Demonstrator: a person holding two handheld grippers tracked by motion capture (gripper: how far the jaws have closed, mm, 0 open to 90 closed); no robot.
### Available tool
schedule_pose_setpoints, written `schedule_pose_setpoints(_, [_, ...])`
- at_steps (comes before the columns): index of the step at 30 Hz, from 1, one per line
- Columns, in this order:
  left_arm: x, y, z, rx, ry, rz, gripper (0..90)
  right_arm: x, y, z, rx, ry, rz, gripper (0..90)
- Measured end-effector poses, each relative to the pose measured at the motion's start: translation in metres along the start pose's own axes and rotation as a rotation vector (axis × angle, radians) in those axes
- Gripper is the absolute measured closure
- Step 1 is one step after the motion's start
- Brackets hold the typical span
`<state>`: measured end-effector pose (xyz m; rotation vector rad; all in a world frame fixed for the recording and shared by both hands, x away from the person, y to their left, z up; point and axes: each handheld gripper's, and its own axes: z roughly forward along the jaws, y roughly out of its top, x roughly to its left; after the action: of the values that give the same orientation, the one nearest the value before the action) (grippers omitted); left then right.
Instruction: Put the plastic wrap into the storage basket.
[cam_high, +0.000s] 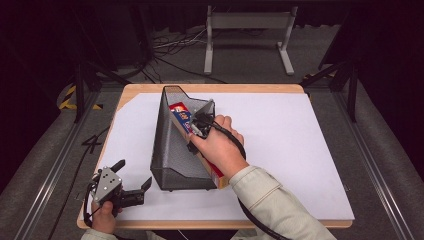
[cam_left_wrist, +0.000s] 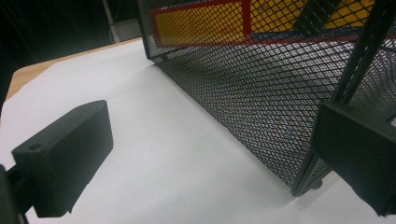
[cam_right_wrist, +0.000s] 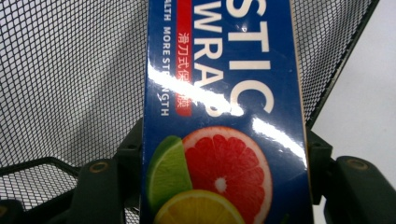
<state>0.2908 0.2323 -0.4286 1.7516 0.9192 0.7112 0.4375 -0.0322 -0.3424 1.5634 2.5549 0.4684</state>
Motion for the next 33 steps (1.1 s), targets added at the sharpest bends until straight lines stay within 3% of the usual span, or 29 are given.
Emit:
schedule_pose_setpoints(15, [-0.0002, 0.0000, 0.0008, 0.005, 0.001, 0.006, 0.1, 0.0072, 0.0047, 0.0030, -0.016, -0.027, -0.019, 37.8])
schedule_pose_setpoints(21, [-0.0004, 0.0003, 0.0009, 0.007, 0.000, 0.007, 0.1, 0.0063, 0.0044, 0.0039, -0.027, -0.039, -0.056, 35.5])
schedule_pose_setpoints(33, [-0.0002, 0.0000, 0.0014, 0.007, 0.000, 0.004, 0.1, 0.0027, 0.0027, 0.0066, -0.016, -0.017, -0.068, 27.9])
